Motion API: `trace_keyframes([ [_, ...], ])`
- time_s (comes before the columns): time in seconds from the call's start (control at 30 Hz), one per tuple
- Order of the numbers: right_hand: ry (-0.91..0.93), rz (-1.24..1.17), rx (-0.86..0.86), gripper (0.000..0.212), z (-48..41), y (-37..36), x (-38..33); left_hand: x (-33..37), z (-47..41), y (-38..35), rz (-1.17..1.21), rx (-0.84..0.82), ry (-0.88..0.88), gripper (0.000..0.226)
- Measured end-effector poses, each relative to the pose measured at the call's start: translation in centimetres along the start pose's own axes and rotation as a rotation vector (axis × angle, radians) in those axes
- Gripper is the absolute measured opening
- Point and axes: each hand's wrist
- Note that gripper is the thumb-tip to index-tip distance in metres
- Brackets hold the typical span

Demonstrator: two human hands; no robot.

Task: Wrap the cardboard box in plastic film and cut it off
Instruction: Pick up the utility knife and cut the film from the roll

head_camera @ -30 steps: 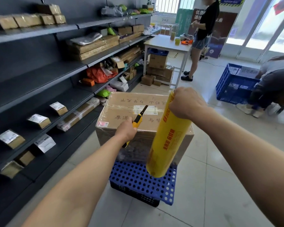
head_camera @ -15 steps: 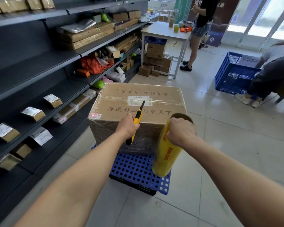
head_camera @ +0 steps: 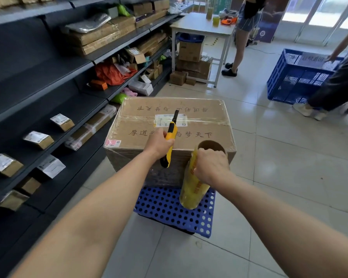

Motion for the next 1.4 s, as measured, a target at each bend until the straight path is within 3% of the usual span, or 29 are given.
trace_keyframes([
  [0.27,0.0,-0.02,-0.151,0.02,0.1,-1.0,-0.1,1.5,-3.8,-0.2,0.11,0.001,0.071,0.02],
  [0.43,-0.002,0.061,-0.099,0.012,0.1,-0.3,0.3,1.3,-5.6,-0.4,0.087,0.017,0.132,0.024],
  [0.77,0.005,0.105,-0.011,0.007,1.2,-1.7,0.0,0.9,-4.9,-0.8,0.01,0.031,0.064,0.027],
  [0.87,0.001,0.114,-0.051,0.008,1.0,-1.6,-0.1,0.6,-4.2,-0.6,-0.013,0.031,0.046,0.021],
  [1.1,0.035,0.138,-0.146,0.014,0.0,-1.8,-0.7,0.3,-2.4,0.7,-0.042,0.075,0.011,0.034],
  [1.3,0.009,0.19,-0.099,0.026,-0.5,-2.2,-1.0,-0.4,-0.1,3.0,-0.027,0.083,-0.056,0.03],
  [1.4,-0.027,0.204,0.035,0.037,0.0,-1.7,-2.0,-1.3,1.3,4.1,-0.049,0.106,-0.083,0.027],
])
Point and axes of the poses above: each hand's wrist, its own z-axis away from the middle knuckle, its own y-axis out of the back of the hand, x = y × z, and after that the axes turned 13 degrees about -x, right-handed
